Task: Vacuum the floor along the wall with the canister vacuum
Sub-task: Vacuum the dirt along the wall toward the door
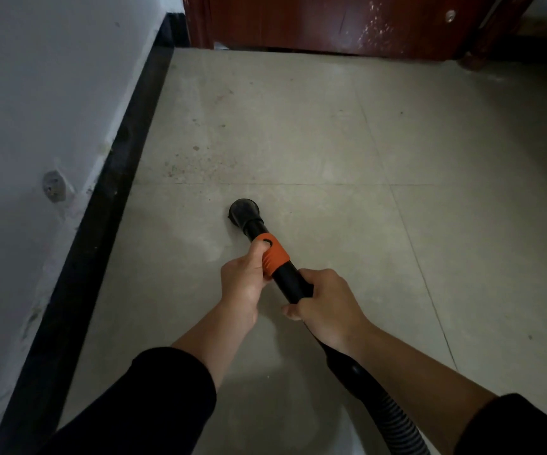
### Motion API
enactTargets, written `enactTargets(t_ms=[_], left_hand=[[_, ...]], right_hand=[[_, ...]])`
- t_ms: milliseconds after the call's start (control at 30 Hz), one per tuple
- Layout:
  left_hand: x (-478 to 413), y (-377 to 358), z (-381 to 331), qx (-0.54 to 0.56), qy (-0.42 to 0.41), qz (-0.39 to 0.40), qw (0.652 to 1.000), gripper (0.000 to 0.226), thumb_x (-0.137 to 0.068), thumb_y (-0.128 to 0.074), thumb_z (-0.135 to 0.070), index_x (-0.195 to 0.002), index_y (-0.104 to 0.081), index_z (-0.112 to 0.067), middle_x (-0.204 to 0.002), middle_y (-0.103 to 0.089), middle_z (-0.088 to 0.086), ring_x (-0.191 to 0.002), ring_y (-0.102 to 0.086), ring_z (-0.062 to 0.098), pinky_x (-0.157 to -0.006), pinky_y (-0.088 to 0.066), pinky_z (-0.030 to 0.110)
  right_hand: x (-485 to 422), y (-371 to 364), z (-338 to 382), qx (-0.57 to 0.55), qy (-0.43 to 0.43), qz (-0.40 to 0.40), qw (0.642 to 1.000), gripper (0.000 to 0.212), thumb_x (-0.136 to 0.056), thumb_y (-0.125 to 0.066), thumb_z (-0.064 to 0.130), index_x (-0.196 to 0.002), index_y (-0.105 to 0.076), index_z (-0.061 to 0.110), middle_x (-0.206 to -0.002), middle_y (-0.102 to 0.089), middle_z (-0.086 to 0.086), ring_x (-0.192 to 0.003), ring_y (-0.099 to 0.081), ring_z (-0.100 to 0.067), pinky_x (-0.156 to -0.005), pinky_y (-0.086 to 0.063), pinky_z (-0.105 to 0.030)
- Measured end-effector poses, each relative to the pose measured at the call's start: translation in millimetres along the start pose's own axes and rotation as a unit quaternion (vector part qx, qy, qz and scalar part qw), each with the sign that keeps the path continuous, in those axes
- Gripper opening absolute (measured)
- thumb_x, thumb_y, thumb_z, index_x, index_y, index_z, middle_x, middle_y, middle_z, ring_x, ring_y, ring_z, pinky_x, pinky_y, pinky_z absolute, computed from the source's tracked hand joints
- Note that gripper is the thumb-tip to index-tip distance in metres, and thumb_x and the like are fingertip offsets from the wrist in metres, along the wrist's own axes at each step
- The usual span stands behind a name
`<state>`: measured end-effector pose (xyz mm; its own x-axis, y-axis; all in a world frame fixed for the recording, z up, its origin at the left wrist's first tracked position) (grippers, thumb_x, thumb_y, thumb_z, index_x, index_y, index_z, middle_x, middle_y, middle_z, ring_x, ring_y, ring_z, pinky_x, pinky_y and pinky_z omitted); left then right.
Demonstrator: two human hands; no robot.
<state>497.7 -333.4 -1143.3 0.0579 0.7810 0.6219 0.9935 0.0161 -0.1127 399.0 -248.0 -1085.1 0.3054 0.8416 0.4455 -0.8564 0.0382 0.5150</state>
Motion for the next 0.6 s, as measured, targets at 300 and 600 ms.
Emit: enactTargets(t_ms=[300,600], left_hand=[[5.0,-34.5,14.6,-0.019,0.01,0.036,0.999,0.026,-0.082,-0.071,-0.029,-0.07,-0.06,-0.008,-0.079,-0.062,0.011,-0.077,-0.062,0.02,-0.084,-0.056,0.038],[13.4,-66.1,23.1,-0.047,0.018,0.059,0.997,0.028,-0.081,-0.071,-0.029,-0.068,-0.056,-0.01,-0.078,-0.058,0.011,-0.076,-0.059,0.022,-0.084,-0.055,0.04]], right_hand=[[6.4,25.3,-27.3,-0.007,-0.017,-0.035,0.999,0.012,-0.073,-0.071,0.005,-0.078,-0.061,0.009,-0.06,-0.052,0.001,-0.052,-0.049,-0.013,-0.049,-0.036,-0.021],[13.5,50.4,-48.1,-0.003,-0.03,-0.057,0.998,0.01,-0.075,-0.069,0.004,-0.081,-0.063,0.007,-0.061,-0.053,0.0,-0.051,-0.048,-0.011,-0.046,-0.035,-0.015]])
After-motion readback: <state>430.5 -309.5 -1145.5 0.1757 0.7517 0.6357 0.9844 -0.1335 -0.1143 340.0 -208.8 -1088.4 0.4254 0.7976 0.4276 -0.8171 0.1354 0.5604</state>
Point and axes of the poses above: each hand's wrist, its own x-axis away from the middle knuckle, its own y-axis out of the back of the hand, z = x × y, the point moved 4 cm from there along -x, towards the middle knuckle
